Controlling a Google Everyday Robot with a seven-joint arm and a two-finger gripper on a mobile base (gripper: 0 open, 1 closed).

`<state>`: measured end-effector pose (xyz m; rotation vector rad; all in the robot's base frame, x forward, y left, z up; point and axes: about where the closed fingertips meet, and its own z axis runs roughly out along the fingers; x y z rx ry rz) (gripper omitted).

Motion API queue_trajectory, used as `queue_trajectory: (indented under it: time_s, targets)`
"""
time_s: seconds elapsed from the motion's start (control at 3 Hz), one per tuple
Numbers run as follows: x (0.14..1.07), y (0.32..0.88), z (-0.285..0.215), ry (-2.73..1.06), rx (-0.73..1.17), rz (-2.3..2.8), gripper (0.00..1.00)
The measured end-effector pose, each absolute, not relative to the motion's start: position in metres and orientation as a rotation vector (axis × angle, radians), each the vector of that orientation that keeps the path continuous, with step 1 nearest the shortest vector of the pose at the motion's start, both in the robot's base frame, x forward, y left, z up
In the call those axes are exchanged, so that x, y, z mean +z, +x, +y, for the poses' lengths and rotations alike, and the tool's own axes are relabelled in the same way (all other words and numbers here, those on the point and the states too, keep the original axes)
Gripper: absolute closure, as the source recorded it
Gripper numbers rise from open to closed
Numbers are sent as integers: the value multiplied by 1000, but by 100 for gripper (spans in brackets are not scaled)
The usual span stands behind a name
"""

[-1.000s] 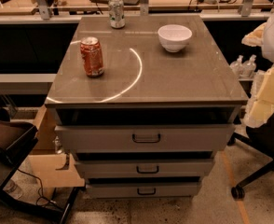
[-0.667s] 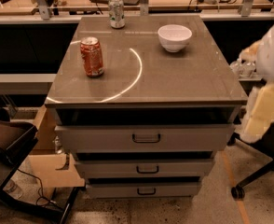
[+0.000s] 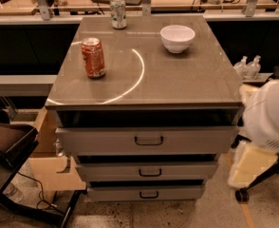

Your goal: Open middle drawer

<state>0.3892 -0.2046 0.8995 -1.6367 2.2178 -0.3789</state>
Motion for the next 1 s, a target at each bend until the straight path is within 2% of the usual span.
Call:
queue_trajectory:
  time_s: [1.0]
  targets:
    - [846, 388, -200, -1651, -350, 2193, 0]
